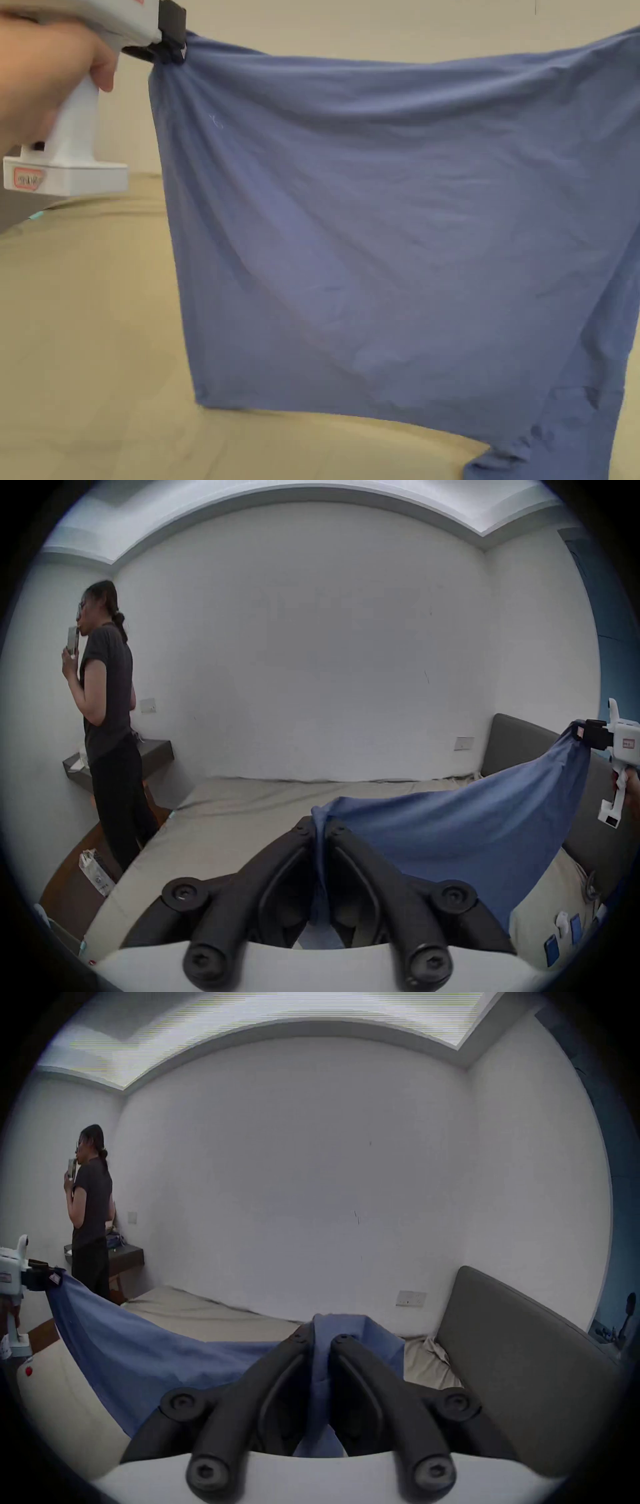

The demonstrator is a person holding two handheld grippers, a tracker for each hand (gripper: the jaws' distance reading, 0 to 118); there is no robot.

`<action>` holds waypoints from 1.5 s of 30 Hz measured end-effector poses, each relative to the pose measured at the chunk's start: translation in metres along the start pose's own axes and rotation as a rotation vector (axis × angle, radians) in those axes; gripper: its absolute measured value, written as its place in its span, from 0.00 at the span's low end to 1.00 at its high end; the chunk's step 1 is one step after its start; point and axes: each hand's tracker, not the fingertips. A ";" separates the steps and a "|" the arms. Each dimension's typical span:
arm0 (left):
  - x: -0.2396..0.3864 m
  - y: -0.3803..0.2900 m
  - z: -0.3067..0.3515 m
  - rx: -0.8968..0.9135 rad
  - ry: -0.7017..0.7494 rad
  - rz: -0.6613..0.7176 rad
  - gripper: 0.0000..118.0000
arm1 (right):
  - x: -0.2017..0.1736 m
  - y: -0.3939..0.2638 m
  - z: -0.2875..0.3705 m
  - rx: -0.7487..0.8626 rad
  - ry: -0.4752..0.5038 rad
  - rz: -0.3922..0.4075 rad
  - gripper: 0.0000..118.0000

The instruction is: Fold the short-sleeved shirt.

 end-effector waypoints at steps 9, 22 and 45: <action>-0.025 0.040 0.014 0.094 0.065 -0.003 0.02 | -0.018 0.042 0.020 0.106 0.015 0.001 0.07; -0.032 -0.016 0.049 0.030 0.027 0.007 0.02 | -0.040 0.019 0.074 0.015 0.080 0.027 0.07; -0.017 -0.291 0.240 -0.120 -0.173 0.095 0.02 | -0.034 -0.271 0.326 -0.305 0.108 -0.101 0.07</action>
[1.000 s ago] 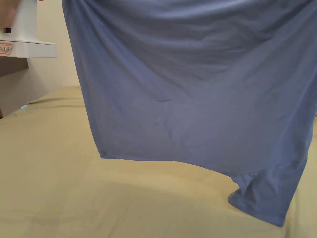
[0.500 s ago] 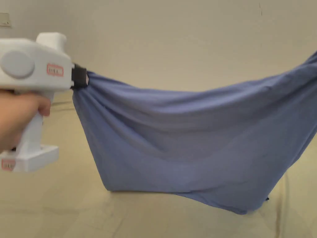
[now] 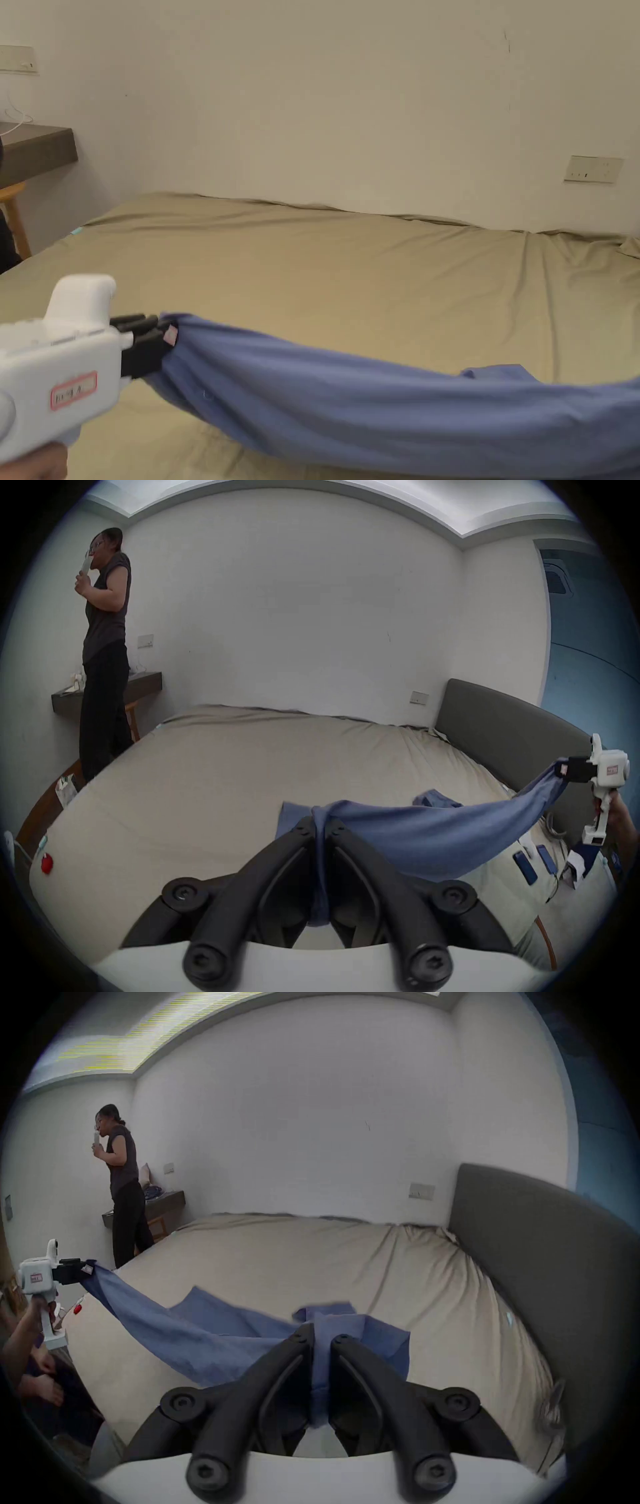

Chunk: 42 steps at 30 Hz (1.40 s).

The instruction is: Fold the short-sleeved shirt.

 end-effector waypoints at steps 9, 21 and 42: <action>-0.003 -0.111 0.031 -0.146 0.003 0.087 0.02 | 0.002 -0.138 0.032 -0.159 0.004 -0.127 0.07; -0.013 -0.208 0.050 -0.338 0.029 0.119 0.09 | 0.005 -0.214 0.032 -0.283 -0.028 -0.219 0.34; 0.034 -0.216 0.111 -0.284 0.177 0.085 0.00 | -0.050 -0.240 0.083 -0.266 -0.143 -0.190 0.06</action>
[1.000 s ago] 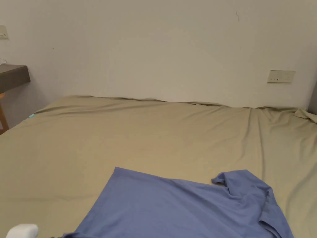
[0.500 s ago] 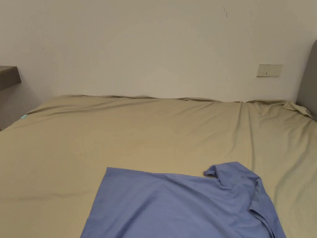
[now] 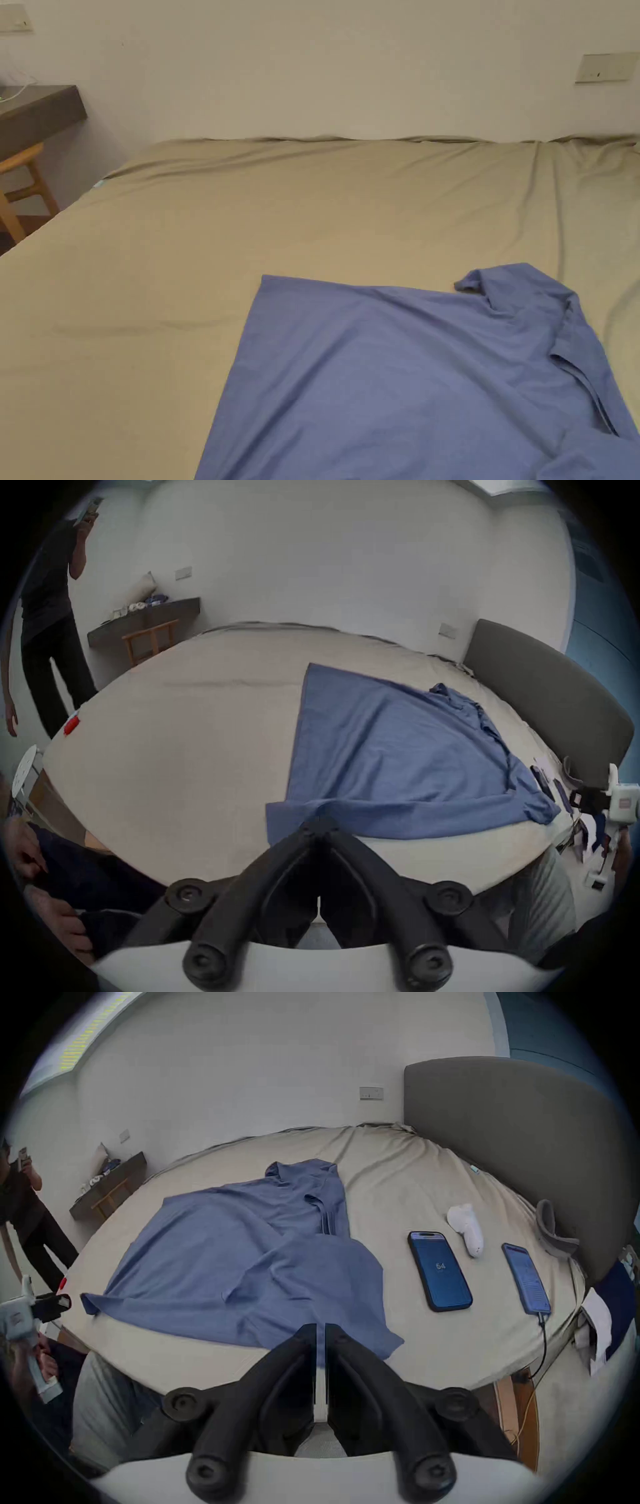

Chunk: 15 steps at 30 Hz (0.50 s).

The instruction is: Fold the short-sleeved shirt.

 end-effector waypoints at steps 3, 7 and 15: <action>-0.005 -0.001 -0.010 -0.036 0.047 -0.020 0.00 | 0.003 -0.001 0.000 -0.011 0.002 0.001 0.05; -0.003 0.003 -0.027 -0.066 0.059 -0.070 0.51 | 0.012 0.001 -0.005 -0.019 -0.001 -0.011 0.05; 0.010 0.007 -0.080 -0.150 0.019 -0.093 0.72 | 0.015 0.012 -0.019 -0.060 0.020 -0.030 0.06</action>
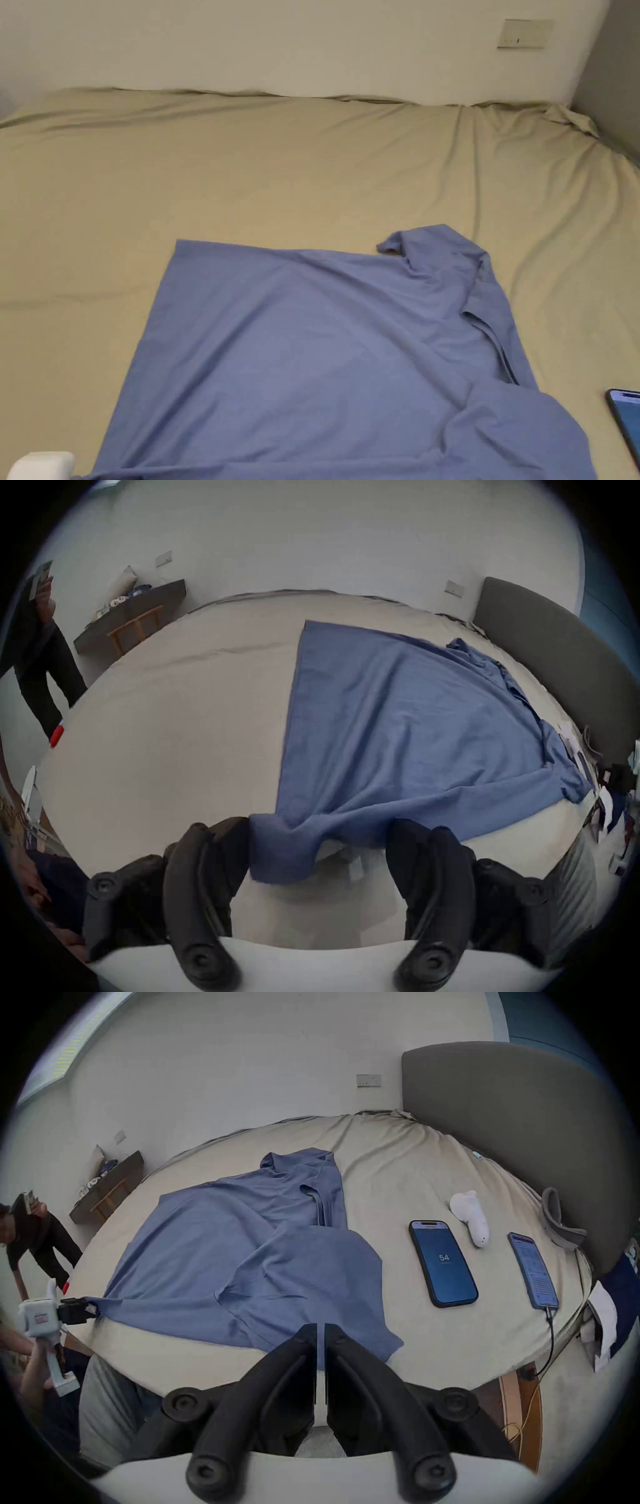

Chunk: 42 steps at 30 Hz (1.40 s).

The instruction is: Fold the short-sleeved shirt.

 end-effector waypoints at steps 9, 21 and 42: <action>0.000 0.009 0.001 0.027 -0.087 0.031 0.09 | 0.010 0.012 -0.049 -0.112 0.019 0.072 0.90; -0.006 0.011 0.002 0.020 -0.104 0.058 0.09 | 0.000 0.017 -0.061 -0.107 -0.042 0.198 0.11; -0.017 0.167 -0.069 -0.037 -0.135 -0.038 0.09 | -0.017 0.177 -0.133 -0.008 -0.008 0.274 0.10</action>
